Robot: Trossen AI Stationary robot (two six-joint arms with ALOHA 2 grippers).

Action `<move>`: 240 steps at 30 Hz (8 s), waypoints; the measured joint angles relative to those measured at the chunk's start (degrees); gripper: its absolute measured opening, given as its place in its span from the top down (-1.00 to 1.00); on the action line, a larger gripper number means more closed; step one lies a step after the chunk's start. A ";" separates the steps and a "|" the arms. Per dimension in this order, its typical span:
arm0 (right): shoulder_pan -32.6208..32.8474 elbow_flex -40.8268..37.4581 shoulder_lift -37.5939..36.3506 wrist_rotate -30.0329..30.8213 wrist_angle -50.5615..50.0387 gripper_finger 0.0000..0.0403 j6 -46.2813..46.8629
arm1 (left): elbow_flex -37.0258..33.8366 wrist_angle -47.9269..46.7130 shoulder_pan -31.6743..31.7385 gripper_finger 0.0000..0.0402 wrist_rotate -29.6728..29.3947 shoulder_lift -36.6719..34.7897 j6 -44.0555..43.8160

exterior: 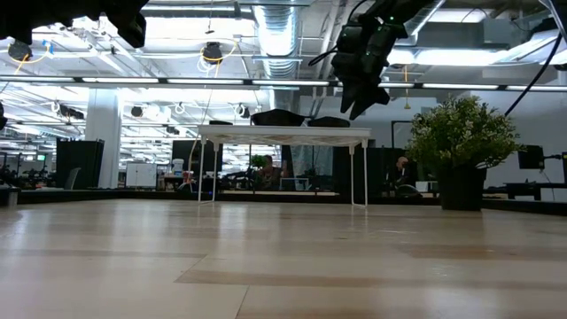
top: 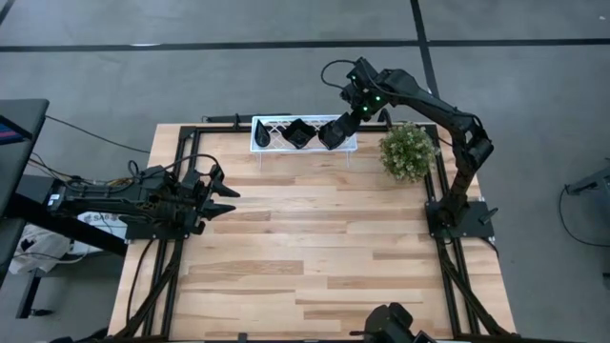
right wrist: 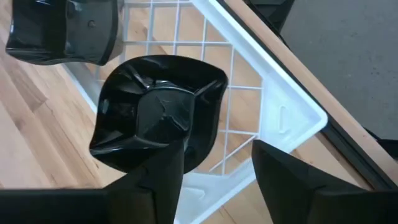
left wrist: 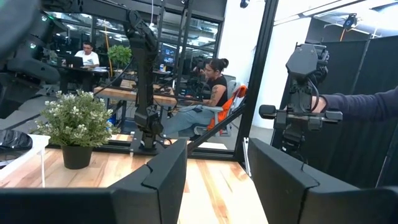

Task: Pick & Place Mini shaped plates
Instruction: Return to Home Position

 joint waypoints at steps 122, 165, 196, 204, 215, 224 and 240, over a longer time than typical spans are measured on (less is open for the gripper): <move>40.22 -84.61 -83.65 40.17 48.86 0.99 32.72 | -9.15 -18.13 4.46 0.14 0.02 -24.50 -3.24; 40.85 -84.54 -100.24 41.57 42.78 0.99 22.08 | -11.85 -12.79 4.48 0.14 2.34 -23.78 -3.63; 40.85 -84.54 -100.24 41.35 42.79 0.99 22.21 | -11.85 -12.35 4.48 0.14 2.32 -23.67 -3.69; 40.85 -84.54 -100.24 41.35 42.80 0.99 22.21 | -11.85 -12.28 4.46 0.14 2.34 -23.61 -3.69; 40.85 -84.54 -100.24 41.33 42.80 0.99 22.20 | -16.13 -12.25 4.46 0.14 2.32 -23.21 -3.72; 40.85 -84.54 -100.24 41.33 42.80 0.99 22.19 | -16.70 -12.11 4.48 0.14 2.33 -23.73 -3.72; 40.85 -84.54 -100.24 41.33 42.80 0.99 22.18 | -16.68 -13.68 4.48 0.14 2.16 -24.61 -3.71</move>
